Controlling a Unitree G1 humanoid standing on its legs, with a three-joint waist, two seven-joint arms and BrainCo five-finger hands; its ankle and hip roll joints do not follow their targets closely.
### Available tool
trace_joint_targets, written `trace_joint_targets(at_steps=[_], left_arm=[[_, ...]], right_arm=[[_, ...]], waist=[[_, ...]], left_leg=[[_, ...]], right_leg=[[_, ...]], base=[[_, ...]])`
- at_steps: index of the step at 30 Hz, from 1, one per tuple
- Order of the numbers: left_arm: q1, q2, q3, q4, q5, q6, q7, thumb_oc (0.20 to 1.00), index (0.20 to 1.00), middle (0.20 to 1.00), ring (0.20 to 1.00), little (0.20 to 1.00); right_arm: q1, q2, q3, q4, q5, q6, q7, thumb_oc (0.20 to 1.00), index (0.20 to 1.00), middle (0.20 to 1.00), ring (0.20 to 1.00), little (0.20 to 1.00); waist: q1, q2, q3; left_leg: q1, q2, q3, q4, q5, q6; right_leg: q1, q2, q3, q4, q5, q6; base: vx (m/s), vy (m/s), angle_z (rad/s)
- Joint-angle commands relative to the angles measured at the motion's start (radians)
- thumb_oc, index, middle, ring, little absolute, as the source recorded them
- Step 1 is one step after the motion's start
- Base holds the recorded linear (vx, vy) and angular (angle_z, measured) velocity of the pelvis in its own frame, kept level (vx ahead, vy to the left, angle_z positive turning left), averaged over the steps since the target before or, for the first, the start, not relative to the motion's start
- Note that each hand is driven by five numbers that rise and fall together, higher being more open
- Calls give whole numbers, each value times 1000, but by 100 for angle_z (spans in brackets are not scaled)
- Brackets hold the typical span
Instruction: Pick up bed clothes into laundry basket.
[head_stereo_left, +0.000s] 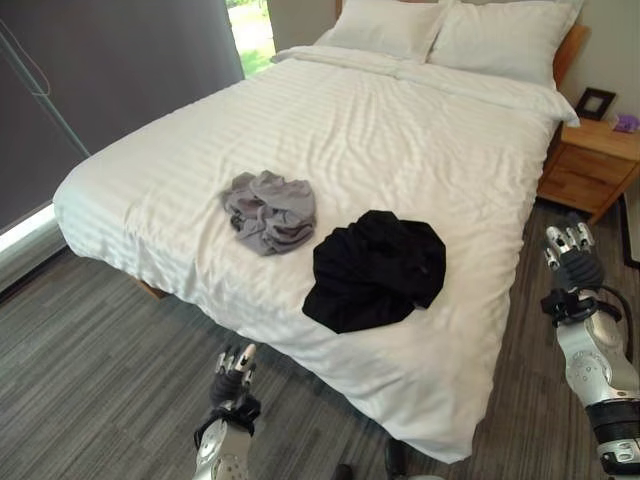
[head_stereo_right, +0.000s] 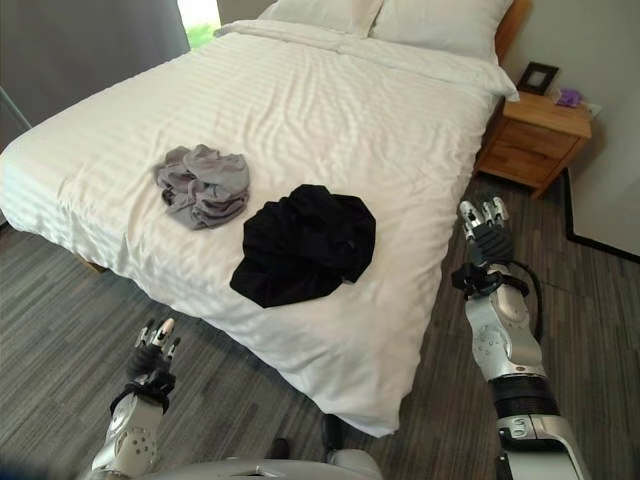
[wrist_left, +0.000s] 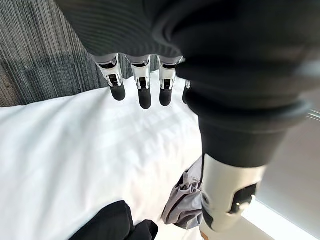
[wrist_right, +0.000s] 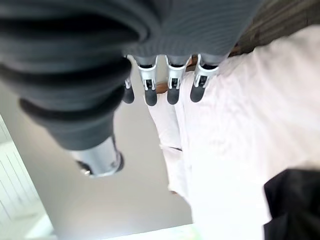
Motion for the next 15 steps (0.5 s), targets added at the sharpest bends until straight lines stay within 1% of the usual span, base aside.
trace_joint_targets(at_steps=[1,5,9,10,11,12,13,14,15], left_arm=[[-52,36,14,18,42,-37,-16,1000,1000,1000,1000,1000],[-67,42,8,24,48,-48,-2,1000,1000,1000,1000,1000],[-91,49,-6,38,47,-57,5,1000,1000,1000,1000,1000],[-98,51,-14,35,45,-63,6,1000,1000,1000,1000,1000],[-121,57,-38,44,46,-73,6,1000,1000,1000,1000,1000],[-131,60,-50,42,42,-78,4,1000,1000,1000,1000,1000],[-131,60,-50,42,42,-78,4,1000,1000,1000,1000,1000],[-153,70,-71,54,38,-86,0,1000,1000,1000,1000,1000],[-165,74,-74,64,33,-91,0,1000,1000,1000,1000,1000]], right_arm=[[-151,-43,29,-25,-363,14,-60,1000,1000,1000,1000,1000],[-296,-29,137,36,-619,69,-95,1000,1000,1000,1000,1000],[-467,-9,262,120,-873,125,-104,1000,1000,1000,1000,1000],[-519,-6,294,158,-929,139,-107,1000,1000,1000,1000,1000],[-637,-4,373,279,-1018,153,-113,1000,1000,1000,1000,1000],[-694,-4,414,332,-1058,158,-110,1000,1000,1000,1000,1000],[-694,-4,414,332,-1058,158,-110,1000,1000,1000,1000,1000],[-777,-2,478,433,-1097,162,-106,1000,1000,1000,1000,1000],[-815,6,511,479,-1117,163,-104,1000,1000,1000,1000,1000]], waist=[[16,31,-8],[34,40,8],[52,49,28],[58,52,31],[72,58,40],[80,59,43],[80,59,43],[93,61,48],[95,64,50]], left_leg=[[-33,-2,-24,2,35,-34],[-42,-4,-35,2,40,-34],[-60,-7,-42,2,46,-35],[-66,-8,-44,2,48,-36],[-78,-10,-49,2,54,-38],[-85,-11,-51,2,57,-40],[-85,-11,-51,2,57,-40],[-97,-15,-58,2,63,-42],[-103,-16,-64,2,66,-43]], right_leg=[[87,8,-9,19,-51,-5],[84,7,-14,19,-50,-6],[69,5,-16,19,-45,-7],[65,6,-18,19,-44,-7],[54,5,-23,19,-41,-8],[49,4,-27,19,-39,-8],[49,4,-27,19,-39,-8],[40,4,-32,19,-37,-9],[35,3,-36,19,-37,-10]], base=[[0,0,0],[-10,-5,1],[-43,-24,4],[-58,-23,6],[-53,-24,7],[-44,-15,8],[-35,-16,15],[-30,-14,28],[-44,-22,24]])
